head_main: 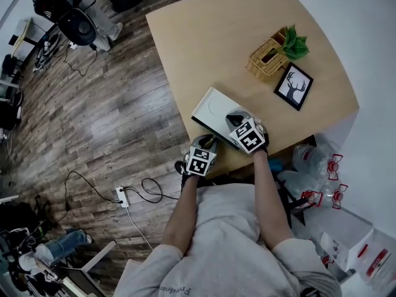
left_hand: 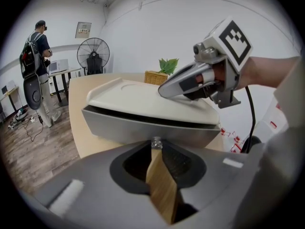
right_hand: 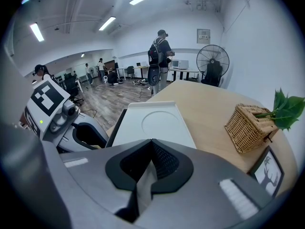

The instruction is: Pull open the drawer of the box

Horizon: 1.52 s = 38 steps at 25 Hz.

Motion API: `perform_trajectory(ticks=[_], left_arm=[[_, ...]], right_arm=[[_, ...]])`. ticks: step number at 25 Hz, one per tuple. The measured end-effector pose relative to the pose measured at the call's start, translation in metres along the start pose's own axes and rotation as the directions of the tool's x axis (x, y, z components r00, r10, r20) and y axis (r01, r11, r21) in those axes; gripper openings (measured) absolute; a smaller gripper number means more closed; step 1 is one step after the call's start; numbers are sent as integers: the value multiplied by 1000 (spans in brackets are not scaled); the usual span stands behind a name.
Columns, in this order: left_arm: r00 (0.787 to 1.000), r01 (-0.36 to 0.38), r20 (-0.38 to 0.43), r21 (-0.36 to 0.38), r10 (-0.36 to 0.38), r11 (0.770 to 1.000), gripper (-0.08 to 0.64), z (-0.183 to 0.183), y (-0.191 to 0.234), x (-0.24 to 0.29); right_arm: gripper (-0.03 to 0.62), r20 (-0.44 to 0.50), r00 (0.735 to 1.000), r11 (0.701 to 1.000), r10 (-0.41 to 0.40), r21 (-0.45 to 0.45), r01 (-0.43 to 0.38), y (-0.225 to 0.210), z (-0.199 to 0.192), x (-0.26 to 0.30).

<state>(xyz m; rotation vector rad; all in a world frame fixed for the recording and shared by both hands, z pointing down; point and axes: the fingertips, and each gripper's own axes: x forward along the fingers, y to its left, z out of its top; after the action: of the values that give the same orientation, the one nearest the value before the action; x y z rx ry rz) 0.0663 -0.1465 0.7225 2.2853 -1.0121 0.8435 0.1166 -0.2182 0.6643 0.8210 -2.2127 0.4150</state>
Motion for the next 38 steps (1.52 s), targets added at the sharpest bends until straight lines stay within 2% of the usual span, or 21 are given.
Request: perform_trajectory(ticks=[38], left_arm=[[1000, -23, 13, 33, 23, 999, 127, -45, 6, -38]], right_arm=[[2, 13, 1000, 999, -24, -27, 24, -1, 2, -2]])
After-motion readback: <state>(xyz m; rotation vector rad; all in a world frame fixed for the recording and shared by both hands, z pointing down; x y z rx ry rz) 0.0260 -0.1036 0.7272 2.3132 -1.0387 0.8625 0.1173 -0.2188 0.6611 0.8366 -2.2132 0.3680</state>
